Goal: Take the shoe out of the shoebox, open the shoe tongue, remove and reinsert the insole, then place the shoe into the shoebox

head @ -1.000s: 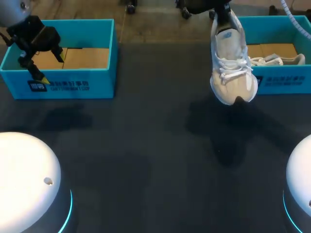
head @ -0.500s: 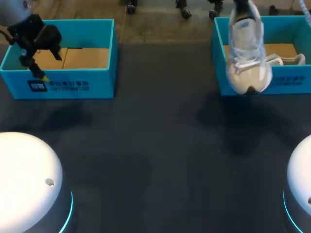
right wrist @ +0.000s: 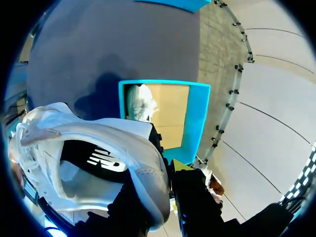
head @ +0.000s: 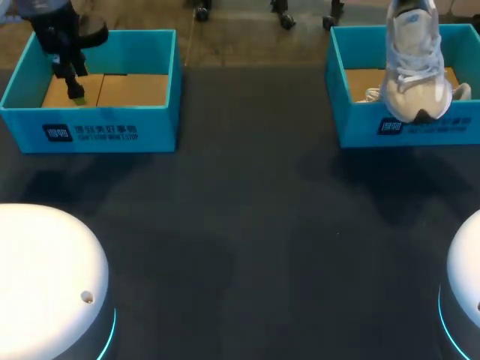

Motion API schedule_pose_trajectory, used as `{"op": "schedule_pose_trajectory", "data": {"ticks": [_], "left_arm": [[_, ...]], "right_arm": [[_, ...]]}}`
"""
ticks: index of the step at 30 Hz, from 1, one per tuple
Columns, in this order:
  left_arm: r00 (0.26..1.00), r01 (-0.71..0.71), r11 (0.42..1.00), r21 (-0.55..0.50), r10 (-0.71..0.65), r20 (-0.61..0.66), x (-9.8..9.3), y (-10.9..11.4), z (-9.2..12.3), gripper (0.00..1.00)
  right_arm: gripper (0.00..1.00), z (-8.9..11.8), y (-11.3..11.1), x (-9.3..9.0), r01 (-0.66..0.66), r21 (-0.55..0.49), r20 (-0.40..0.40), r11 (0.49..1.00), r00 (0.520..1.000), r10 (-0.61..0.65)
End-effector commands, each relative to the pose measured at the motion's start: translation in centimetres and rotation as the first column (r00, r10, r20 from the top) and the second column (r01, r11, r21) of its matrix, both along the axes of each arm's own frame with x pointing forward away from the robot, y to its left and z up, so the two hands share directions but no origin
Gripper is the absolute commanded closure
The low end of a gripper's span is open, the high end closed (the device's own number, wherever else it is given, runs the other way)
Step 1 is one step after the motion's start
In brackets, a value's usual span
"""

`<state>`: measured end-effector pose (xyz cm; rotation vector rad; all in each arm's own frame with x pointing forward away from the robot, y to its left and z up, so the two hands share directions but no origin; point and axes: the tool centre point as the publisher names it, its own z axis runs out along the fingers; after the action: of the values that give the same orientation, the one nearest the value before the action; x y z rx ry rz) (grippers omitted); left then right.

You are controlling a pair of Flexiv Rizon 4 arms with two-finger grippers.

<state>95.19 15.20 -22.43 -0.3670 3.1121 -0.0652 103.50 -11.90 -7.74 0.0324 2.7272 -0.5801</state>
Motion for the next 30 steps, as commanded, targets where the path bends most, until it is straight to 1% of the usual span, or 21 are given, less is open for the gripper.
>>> {"op": "schedule_pose_trajectory", "data": {"ticks": [1, 7, 8, 9, 11, 12, 13, 16, 17, 18, 19, 20, 21, 23, 24, 25, 26, 27, 29, 30], "left_arm": [[0.905, -0.409, 0.907, 0.099, 0.417, -0.089, 0.8, -0.4, 0.2, 0.0], [0.905, -0.409, 0.907, 0.099, 0.417, -0.089, 0.8, -0.4, 0.2, 0.0], [0.872, -0.478, 0.873, 0.099, 0.485, -0.064, 0.9, -0.5, 0.2, 0.0], [0.863, -0.494, 0.863, 0.104, 0.501, -0.059, 1.0, -0.6, 0.1, 0.0], [0.779, -0.622, 0.777, 0.095, 0.626, -0.025, 1.3, -0.7, 0.0, 0.0], [0.734, -0.676, 0.733, 0.077, 0.679, -0.027, 1.3, -0.4, 0.0, 0.0], [0.711, -0.699, 0.711, 0.077, 0.703, -0.032, 1.4, -0.3, 0.1, 0.0], [0.616, -0.786, 0.617, 0.046, 0.787, -0.025, 1.6, 0.9, 0.2, 0.0], [0.586, -0.809, 0.586, 0.038, 0.81, -0.03, 1.6, 1.3, 0.3, 0.0], [0.551, -0.834, 0.551, 0.021, 0.834, -0.024, 1.7, 1.7, 0.4, 0.0], [0.527, -0.85, 0.527, -0.004, 0.849, -0.047, 1.8, 2.3, 0.6, 0.0], [0.514, -0.857, 0.514, -0.023, 0.854, -0.074, 1.9, 2.8, 0.7, 0.0], [0.494, -0.869, 0.492, -0.043, 0.866, -0.074, 2.1, 3.3, 0.8, 0.0], [0.467, -0.884, 0.464, -0.054, 0.88, -0.085, 2.4, 4.1, 0.9, 0.0], [0.45, -0.893, 0.446, -0.062, 0.89, -0.079, 2.5, 4.4, 0.9, 0.0], [0.442, -0.897, 0.438, -0.062, 0.893, -0.081, 2.6, 4.7, 0.9, 0.0], [0.435, -0.9, 0.431, -0.061, 0.897, -0.078, 2.7, 4.9, 0.9, 0.0], [0.42, -0.907, 0.416, -0.068, 0.904, -0.079, 2.9, 5.1, 0.9, 0.0], [0.407, -0.912, 0.402, -0.078, 0.91, -0.081, 2.9, 5.4, 0.9, 0.0], [0.396, -0.917, 0.391, -0.079, 0.915, -0.073, 3.0, 5.5, 0.9, 0.0]], "right_arm": [[1.0, 0.2, -0.2, 0.2, -0.002, 0.004, -0.007, 1.0, 1.0, 0.002], [1.0, 0.2, -0.2, 0.2, -0.002, 0.004, -0.007, 1.0, 1.0, 0.002], [1.0, 0.2, -0.2, 0.2, -0.002, 0.004, -0.007, 1.0, 1.0, 0.002], [1.0, 0.2, -0.2, 0.2, -0.002, 0.004, -0.007, 1.0, 1.0, 0.002], [1.0, 0.2, -0.2, 0.2, -0.002, 0.004, -0.007, 1.0, 1.0, 0.002], [1.0, 0.2, -1.1, 0.9, 0.009, 0.016, -0.014, 1.0, 1.0, -0.008], [1.0, 0.2, -1.7, 1.3, 0.016, 0.025, -0.016, 1.0, 1.0, -0.016], [1.0, 0.6, -4.2, 2.9, 0.039, 0.035, -0.029, 0.999, 0.999, -0.038], [1.0, 0.6, -4.9, 3.5, 0.051, 0.035, -0.052, 0.998, 0.997, -0.049], [1.0, 0.7, -5.7, 4.0, 0.05, 0.058, -0.049, 0.997, 0.998, -0.047], [1.0, 0.7, -6.3, 4.5, 0.043, 0.063, -0.056, 0.997, 0.998, -0.04], [1.0, 0.7, -6.9, 5.0, 0.065, 0.064, -0.059, 0.996, 0.996, -0.061], [1.0, 0.9, -7.3, 5.4, 0.049, 0.092, -0.048, 0.995, 0.998, -0.045], [1.0, 0.9, -8.1, 6.2, 0.064, 0.085, -0.056, 0.994, 0.997, -0.06], [1.0, 1.0, -8.4, 6.7, 0.055, 0.104, -0.054, 0.993, 0.997, -0.05], [1.0, 0.9, -8.6, 7.1, 0.066, 0.095, -0.062, 0.993, 0.996, -0.06], [1.0, 0.8, -8.9, 7.5, 0.073, 0.079, -0.072, 0.994, 0.995, -0.067], [1.0, 0.7, -9.0, 7.9, 0.079, 0.088, -0.083, 0.993, 0.994, -0.072], [1.0, 0.1, -9.4, 8.7, 0.135, 0.073, -0.144, 0.988, 0.982, -0.124], [1.0, -0.4, -9.7, 9.0, 0.158, 0.119, -0.165, 0.98, 0.977, -0.137]]}}
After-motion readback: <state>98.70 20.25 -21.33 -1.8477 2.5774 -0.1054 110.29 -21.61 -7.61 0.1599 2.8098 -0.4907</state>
